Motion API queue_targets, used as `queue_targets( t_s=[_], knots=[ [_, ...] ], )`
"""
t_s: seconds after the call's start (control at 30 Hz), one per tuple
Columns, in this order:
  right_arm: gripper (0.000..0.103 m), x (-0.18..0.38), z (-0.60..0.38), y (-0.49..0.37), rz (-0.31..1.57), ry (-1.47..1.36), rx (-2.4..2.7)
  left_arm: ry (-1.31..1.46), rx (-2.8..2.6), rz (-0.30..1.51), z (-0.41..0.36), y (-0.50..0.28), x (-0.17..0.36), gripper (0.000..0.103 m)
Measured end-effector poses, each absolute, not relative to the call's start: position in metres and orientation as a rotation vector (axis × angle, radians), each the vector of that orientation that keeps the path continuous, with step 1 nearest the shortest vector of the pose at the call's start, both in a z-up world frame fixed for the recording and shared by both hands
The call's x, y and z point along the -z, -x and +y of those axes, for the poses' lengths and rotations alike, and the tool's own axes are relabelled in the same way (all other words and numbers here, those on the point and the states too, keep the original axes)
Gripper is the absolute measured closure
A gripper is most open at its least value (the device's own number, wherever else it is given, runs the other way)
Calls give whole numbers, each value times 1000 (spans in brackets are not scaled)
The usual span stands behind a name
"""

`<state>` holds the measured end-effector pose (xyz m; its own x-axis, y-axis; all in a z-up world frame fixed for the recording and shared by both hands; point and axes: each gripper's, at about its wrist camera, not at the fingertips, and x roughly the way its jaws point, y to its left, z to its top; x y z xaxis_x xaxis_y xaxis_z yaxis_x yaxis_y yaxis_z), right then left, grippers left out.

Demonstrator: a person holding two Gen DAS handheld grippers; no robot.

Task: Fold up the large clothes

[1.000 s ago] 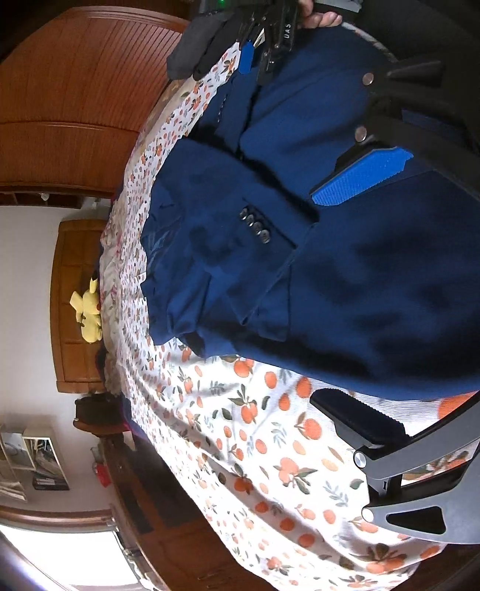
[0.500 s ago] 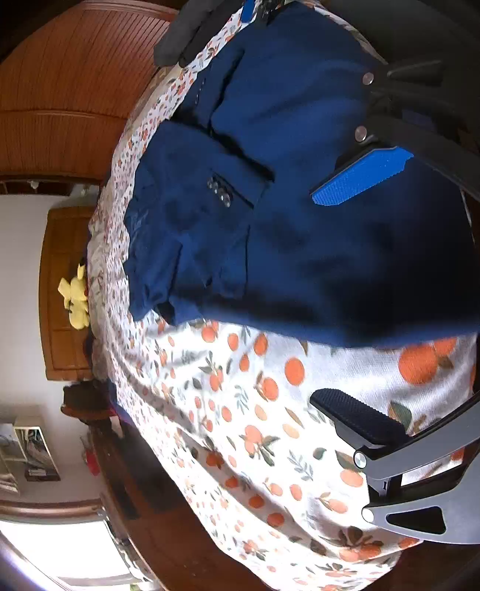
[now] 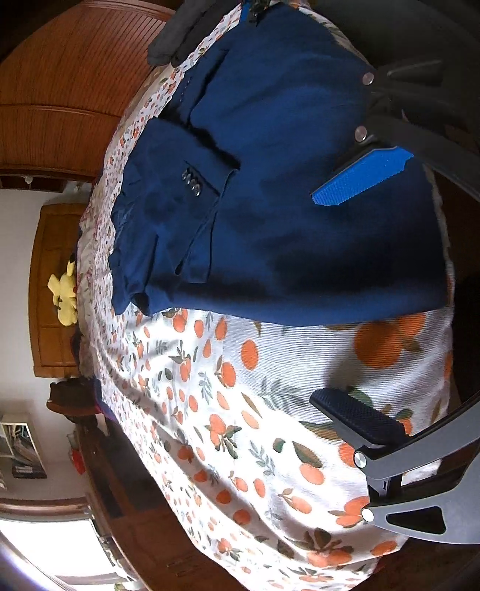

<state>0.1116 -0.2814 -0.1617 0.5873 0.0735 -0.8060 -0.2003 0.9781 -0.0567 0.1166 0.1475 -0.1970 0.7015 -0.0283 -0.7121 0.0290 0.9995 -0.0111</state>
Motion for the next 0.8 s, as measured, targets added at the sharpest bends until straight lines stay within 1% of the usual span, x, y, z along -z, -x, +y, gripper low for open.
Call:
queue_targets(
  t_s=[0.07,0.1,0.17,0.27,0.43,0.57,0.6,0.67,0.8],
  knots=[
    [68,161,-280,-112,933,140,-161,8,40,786,149,-111,197,23],
    [68,159,-280,-111,933,135,-161,9,38,781,149,-108,197,29],
    [69,155,-277,-108,926,117,-172,13,41,768,152,-103,196,48],
    [69,151,-271,-104,921,110,-193,49,59,761,160,-96,196,61],
    [64,157,-272,-103,946,114,-184,58,72,767,163,-90,199,62],
    [57,159,-277,-100,958,99,-185,61,80,773,159,-87,199,62],
    [56,160,-279,-99,961,95,-189,62,87,773,157,-85,199,64],
    [50,162,-280,-97,969,86,-197,66,108,770,154,-83,200,76],
    [45,162,-277,-97,996,83,-203,84,106,771,154,-83,200,77]
  ],
)
